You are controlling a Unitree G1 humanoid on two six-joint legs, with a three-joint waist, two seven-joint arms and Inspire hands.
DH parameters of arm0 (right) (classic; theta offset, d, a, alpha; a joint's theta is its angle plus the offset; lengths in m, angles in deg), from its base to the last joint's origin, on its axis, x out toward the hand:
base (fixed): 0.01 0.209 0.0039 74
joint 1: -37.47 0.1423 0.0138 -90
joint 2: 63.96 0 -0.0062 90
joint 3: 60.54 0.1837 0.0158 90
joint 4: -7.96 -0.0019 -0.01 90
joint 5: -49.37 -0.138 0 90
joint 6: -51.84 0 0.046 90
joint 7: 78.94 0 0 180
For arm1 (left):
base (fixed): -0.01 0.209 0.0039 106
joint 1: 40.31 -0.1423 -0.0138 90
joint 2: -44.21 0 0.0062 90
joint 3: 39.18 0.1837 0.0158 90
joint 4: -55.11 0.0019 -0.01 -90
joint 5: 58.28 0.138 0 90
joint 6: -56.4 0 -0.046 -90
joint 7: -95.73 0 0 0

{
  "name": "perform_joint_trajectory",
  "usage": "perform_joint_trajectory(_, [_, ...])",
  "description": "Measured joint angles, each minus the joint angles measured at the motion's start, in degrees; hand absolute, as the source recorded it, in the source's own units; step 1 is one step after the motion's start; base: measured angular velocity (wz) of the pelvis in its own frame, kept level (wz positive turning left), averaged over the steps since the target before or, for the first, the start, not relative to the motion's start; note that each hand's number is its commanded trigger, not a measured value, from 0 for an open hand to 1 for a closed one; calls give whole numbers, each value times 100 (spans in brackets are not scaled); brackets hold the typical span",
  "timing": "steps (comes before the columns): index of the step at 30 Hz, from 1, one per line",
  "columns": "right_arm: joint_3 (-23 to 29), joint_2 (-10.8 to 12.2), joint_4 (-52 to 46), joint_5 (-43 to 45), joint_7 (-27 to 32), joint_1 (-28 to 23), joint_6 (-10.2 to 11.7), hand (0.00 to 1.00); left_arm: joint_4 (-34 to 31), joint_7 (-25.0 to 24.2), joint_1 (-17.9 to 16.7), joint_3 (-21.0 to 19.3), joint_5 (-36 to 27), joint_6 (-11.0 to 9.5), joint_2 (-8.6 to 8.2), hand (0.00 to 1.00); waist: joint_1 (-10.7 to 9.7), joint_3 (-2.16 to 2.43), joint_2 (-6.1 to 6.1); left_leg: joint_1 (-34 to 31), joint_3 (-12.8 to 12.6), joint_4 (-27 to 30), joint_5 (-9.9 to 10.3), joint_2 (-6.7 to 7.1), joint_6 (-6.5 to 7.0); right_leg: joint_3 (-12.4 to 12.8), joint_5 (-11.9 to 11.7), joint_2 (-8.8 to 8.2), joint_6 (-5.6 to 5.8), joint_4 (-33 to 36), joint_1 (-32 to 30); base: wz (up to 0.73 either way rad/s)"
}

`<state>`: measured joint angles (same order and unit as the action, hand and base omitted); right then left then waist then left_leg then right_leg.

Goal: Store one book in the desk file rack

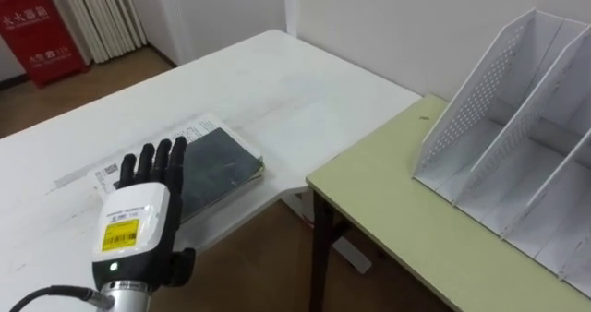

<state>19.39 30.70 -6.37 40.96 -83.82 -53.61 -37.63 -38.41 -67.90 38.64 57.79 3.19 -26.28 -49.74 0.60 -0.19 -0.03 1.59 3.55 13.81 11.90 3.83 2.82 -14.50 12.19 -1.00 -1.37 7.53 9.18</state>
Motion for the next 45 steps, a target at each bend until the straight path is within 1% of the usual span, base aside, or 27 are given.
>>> perform_joint_trajectory(4, [-28,3,-38,1,-4,-4,-67,0,203,-237,-5,11,10,151,0,0,-16,11,-29,1,14,13,0,2,0,-11,-1,1,-1,15,29,1])
perform_joint_trajectory(6, [-25,4,-71,6,-5,-14,-80,0,262,-351,-6,11,62,206,-1,0,-21,1,-46,0,19,45,1,5,0,-16,-1,0,-1,15,50,3])
perform_joint_trajectory(11, [9,2,-191,5,-19,-37,-141,0,317,-704,-16,12,125,386,-8,0,-42,7,-36,18,-8,76,2,-1,1,-11,-1,4,-1,12,60,0])
perform_joint_trajectory(12, [9,0,-196,5,-21,-34,-142,0,334,-707,-16,14,124,392,-8,0,-49,7,-35,22,-6,76,2,-1,1,-11,-1,4,-1,12,63,0])
perform_joint_trajectory(14, [8,-13,-190,-3,-22,-37,-144,0,419,-707,-16,38,121,410,-9,0,-78,27,6,24,-3,77,2,1,1,-7,-2,3,-2,17,88,0])
perform_joint_trajectory(15, [9,-16,-191,-4,-21,-47,-144,0,441,-707,-16,49,119,420,-9,0,-90,26,6,25,1,77,2,1,1,-7,-3,3,-2,18,88,0])
perform_joint_trajectory(17, [23,-19,-212,1,-23,-71,-140,0,529,-738,-16,50,114,425,-9,0,-156,40,46,25,11,76,2,-1,1,-7,-3,5,-3,20,89,0])
perform_joint_trajectory(20, [62,-50,-213,1,-35,-68,-139,0,594,-850,-3,52,107,422,-9,0,-202,19,73,21,5,69,2,-14,1,14,-3,5,-4,21,76,-2])
perform_joint_trajectory(22, [136,-66,-212,2,-48,-62,-139,0,688,-907,26,51,87,421,-8,0,-220,19,109,22,6,67,3,-14,2,13,-3,1,-4,20,74,0])
perform_joint_trajectory(23, [153,-85,-214,3,-77,-65,-139,0,711,-941,27,51,36,420,-8,20,-231,13,125,22,1,67,3,-14,2,13,-3,0,-4,19,74,0])
perform_joint_trajectory(24, [180,-86,-215,6,-89,-65,-139,0,711,-953,27,51,30,419,-8,49,-233,11,127,21,-6,67,3,-14,2,12,-3,1,-4,19,73,0])
perform_joint_trajectory(25, [245,-88,-219,39,-111,-73,-143,0,711,-969,27,50,36,420,-5,58,-234,11,127,21,-14,66,3,-12,2,12,-3,1,-4,18,71,0])
perform_joint_trajectory(26, [258,-99,-217,151,-133,-73,-142,0,711,-984,27,50,38,423,2,93,-237,11,127,22,-15,63,3,-12,1,12,-3,1,-4,14,71,0])
perform_joint_trajectory(27, [265,-105,-220,205,-138,-72,-142,0,711,-988,27,49,39,426,5,100,-240,11,128,23,-15,62,3,-12,1,12,-3,0,-4,14,71,0])
perform_joint_trajectory(30, [264,-125,-265,383,-155,-66,-148,0,704,-910,54,40,55,427,26,100,-239,8,121,60,-16,57,2,-10,2,11,-2,-4,-2,9,78,0])
perform_joint_trajectory(32, [260,-144,-264,458,-160,-50,-151,0,698,-874,239,-10,47,441,55,100,-229,11,129,103,-24,36,1,-9,3,22,1,-42,1,14,95,0])
perform_joint_trajectory(35, [264,-179,-263,465,-160,-61,-195,0,695,-828,422,-41,49,457,92,100,-222,18,143,144,-26,-19,-11,-9,17,42,3,-44,4,24,110,-4])
perform_joint_trajectory(39, [274,-202,-309,480,-155,-50,-202,0,736,-812,502,-85,124,486,90,100,-193,18,161,181,-35,-44,-13,-5,20,61,12,-46,19,24,130,-2])
perform_joint_trajectory(41, [290,-203,-360,555,-158,-31,-299,0,746,-812,536,-121,122,487,89,100,-193,19,162,182,-35,-45,-13,-4,20,58,13,-48,20,21,131,0])
perform_joint_trajectory(45, [290,-208,-436,667,-153,-30,-313,0,715,-811,570,-109,123,480,84,100,-192,23,168,186,-37,-42,-13,6,20,46,13,-46,22,18,139,0])
